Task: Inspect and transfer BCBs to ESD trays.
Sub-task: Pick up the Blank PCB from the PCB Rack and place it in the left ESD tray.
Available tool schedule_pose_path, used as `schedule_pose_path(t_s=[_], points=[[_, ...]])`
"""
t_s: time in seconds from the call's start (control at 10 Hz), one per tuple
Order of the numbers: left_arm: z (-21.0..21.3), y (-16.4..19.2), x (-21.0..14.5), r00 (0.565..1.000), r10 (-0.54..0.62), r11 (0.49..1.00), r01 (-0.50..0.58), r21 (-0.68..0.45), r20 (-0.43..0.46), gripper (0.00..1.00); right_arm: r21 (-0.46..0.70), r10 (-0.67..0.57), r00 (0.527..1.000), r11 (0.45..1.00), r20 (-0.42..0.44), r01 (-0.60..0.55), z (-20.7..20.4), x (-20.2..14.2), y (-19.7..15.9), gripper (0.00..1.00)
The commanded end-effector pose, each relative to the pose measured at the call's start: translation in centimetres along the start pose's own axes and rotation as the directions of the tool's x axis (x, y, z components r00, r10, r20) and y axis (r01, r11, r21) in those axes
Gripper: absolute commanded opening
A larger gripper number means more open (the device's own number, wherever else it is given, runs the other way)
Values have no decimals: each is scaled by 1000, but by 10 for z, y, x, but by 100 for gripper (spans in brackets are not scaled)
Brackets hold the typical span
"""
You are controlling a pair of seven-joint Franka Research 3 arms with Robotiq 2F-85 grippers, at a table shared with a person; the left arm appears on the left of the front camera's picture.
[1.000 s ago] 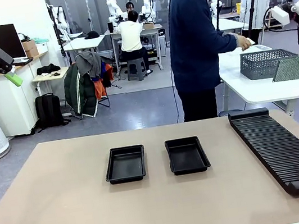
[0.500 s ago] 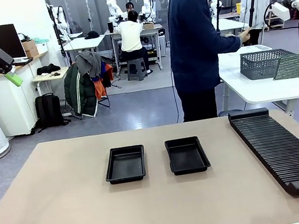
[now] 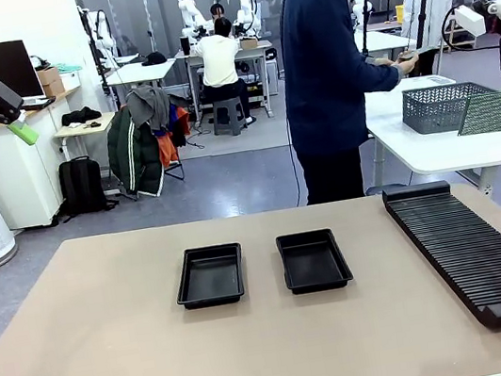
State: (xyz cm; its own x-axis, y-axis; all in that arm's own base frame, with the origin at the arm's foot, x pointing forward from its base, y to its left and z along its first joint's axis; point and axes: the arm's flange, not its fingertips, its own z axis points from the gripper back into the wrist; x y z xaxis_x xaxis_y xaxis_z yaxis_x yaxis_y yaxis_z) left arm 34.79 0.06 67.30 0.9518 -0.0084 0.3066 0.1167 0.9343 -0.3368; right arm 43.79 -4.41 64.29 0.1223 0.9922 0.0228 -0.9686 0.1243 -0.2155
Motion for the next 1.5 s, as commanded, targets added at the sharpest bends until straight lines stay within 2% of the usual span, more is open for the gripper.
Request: schedule_pose_path(t_s=[0.0,0.1,0.3,0.4,0.5,0.6,0.8,1.0,1.1,1.4], points=[[0,0,0,1000,-1,1000,1,1,-1,100,-17,6,1000,1000,0,-6,-2,-1,1,2],[0,0,0,1000,-1,1000,1,1,-1,100,0,0,1000,1000,0,0,0,0,0,2],[0,0,0,1000,-1,1000,1,1,-1,100,65,-192,975,980,108,186,-14,16,-2,2],[0,0,0,1000,-1,1000,1,1,-1,100,123,-269,954,959,133,253,-21,32,5,2],[0,0,0,1000,-1,1000,1,1,-1,100,190,-382,914,916,139,354,-29,52,13,2],[0,0,0,1000,-1,1000,1,1,-1,100,240,-481,862,866,162,439,-35,74,22,2],[0,0,0,1000,-1,1000,1,1,-1,100,354,-618,768,765,170,538,-55,124,39,2],[0,0,0,1000,-1,1000,1,1,-1,100,493,-771,618,601,151,629,-84,184,55,2],[0,0,0,1000,-1,1000,1,1,-1,100,532,-820,549,540,159,652,-94,209,64,2],[0,0,0,1000,-1,1000,1,1,-1,100,679,-912,390,368,130,636,-130,274,86,2]])
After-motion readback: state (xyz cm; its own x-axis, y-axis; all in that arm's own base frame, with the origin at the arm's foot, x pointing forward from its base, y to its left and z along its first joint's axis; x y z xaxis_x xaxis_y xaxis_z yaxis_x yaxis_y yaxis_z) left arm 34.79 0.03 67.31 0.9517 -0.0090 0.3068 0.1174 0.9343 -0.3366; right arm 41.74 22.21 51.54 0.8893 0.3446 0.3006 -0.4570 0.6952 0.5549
